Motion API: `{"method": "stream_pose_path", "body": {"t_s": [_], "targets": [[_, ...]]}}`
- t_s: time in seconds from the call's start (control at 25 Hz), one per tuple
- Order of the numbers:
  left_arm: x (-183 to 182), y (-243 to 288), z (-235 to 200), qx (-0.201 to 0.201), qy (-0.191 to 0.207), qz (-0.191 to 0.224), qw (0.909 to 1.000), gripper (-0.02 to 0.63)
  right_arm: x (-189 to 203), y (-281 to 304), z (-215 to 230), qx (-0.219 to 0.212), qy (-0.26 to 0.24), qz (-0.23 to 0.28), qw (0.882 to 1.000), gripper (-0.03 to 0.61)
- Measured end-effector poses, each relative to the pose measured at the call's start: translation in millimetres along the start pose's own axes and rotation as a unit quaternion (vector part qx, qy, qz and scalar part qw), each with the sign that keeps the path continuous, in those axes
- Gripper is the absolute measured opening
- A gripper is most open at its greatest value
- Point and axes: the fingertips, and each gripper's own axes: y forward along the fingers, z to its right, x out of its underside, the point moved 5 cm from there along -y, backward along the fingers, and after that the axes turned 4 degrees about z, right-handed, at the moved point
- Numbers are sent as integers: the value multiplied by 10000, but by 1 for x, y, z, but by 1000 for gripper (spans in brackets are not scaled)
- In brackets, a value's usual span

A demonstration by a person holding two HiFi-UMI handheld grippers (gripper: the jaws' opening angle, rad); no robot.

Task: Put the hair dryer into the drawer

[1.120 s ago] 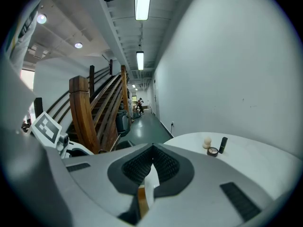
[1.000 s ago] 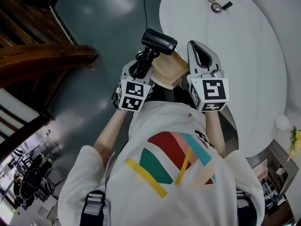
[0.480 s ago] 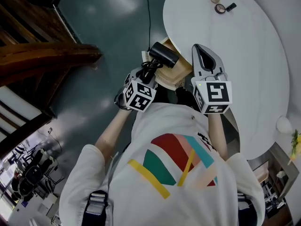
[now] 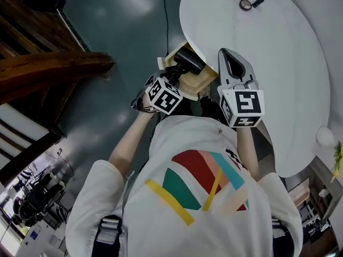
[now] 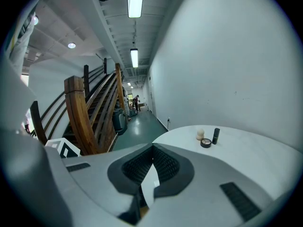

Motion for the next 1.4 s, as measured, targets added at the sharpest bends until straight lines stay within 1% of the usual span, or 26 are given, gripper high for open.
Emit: {"method": "stream_pose_path", "body": {"t_s": [0.16,0.28,0.52,0.76,1.08,1.28,1.4], "targets": [[-10,14,-2,53,167,-243,9996,179,0,-4,6,135,60,20,9999,12],[-20,24,-5,59,296,-290,9991,179,-1,-5,10,206,57,14,9998,12],[-45,39,5,245,457,-173,9985,179,3,-14,22,438,117,-32,9990,12],[-56,55,15,230,618,-152,9977,179,7,-20,27,553,177,-50,9983,12],[-67,77,16,201,498,-78,9985,179,19,-26,29,613,229,-203,9976,12],[-71,91,12,196,623,136,9978,179,23,-30,32,802,241,-344,9959,12],[-71,103,10,198,646,192,9975,179,29,-33,37,931,288,-439,9943,12]]}}
